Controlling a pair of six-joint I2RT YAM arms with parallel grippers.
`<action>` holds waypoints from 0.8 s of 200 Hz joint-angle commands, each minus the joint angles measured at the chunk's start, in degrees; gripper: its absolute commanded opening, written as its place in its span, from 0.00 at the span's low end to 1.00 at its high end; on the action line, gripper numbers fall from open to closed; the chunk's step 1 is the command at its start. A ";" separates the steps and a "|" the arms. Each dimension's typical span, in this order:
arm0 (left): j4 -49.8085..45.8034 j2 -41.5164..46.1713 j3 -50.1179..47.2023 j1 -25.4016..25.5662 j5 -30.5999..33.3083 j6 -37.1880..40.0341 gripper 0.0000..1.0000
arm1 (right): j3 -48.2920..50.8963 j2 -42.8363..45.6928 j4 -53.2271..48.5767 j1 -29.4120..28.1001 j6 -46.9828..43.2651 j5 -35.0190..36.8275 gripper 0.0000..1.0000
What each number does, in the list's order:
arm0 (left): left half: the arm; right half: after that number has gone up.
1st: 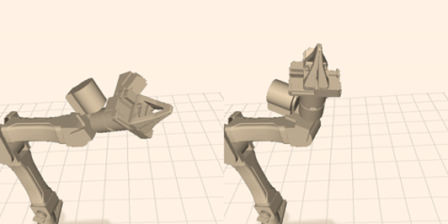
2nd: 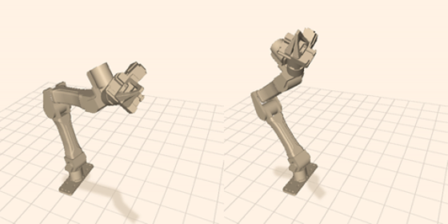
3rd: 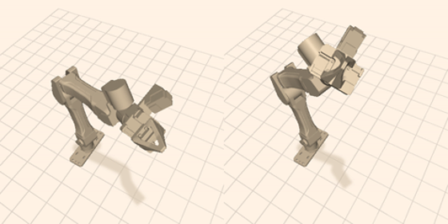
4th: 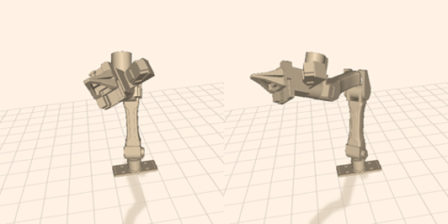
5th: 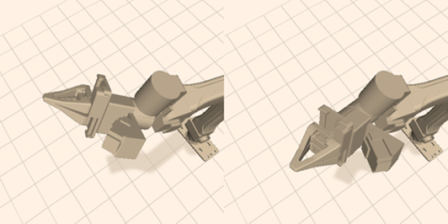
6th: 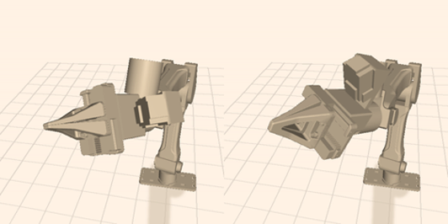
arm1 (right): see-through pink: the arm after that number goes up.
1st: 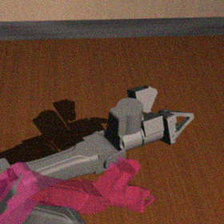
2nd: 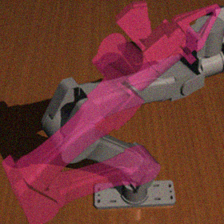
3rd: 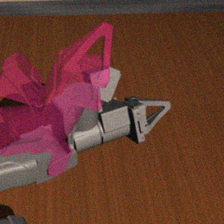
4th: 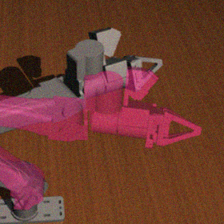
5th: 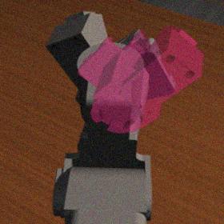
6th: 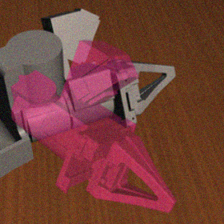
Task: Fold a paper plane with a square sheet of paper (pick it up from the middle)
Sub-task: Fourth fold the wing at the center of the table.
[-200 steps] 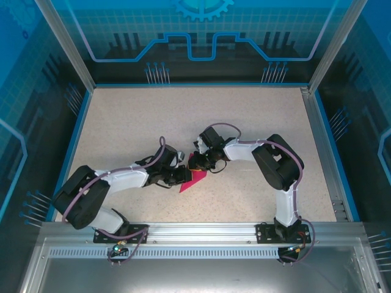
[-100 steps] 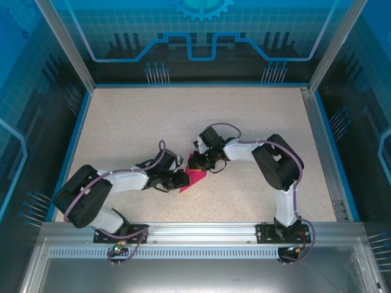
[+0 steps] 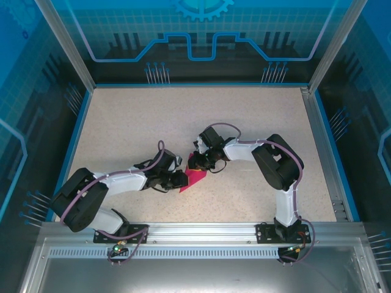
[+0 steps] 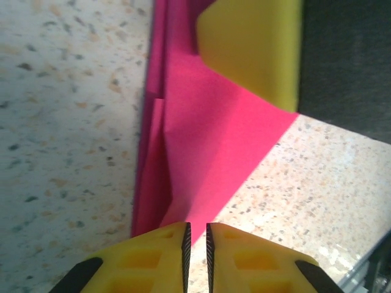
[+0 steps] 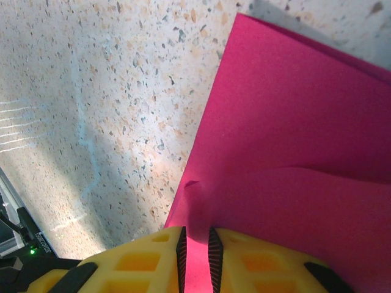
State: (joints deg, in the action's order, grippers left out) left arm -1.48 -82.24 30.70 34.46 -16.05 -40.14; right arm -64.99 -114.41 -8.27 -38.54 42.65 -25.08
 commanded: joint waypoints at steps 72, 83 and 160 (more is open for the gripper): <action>-4.96 -5.97 -2.15 0.38 7.70 -1.50 0.08 | 1.34 0.36 -4.25 -0.83 -1.24 7.82 0.26; -5.78 -5.66 -2.59 0.35 8.45 -1.73 0.08 | 1.52 2.27 -4.21 -0.49 -1.26 8.03 0.27; -5.30 -3.87 -3.40 0.39 8.73 -1.91 0.07 | 7.82 8.71 3.12 -2.93 0.25 1.38 0.17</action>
State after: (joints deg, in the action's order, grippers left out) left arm -0.93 -83.94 30.30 34.48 -13.17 -41.89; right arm -59.61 -106.74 -8.10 -39.35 42.04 -20.86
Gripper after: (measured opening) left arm 0.071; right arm 0.186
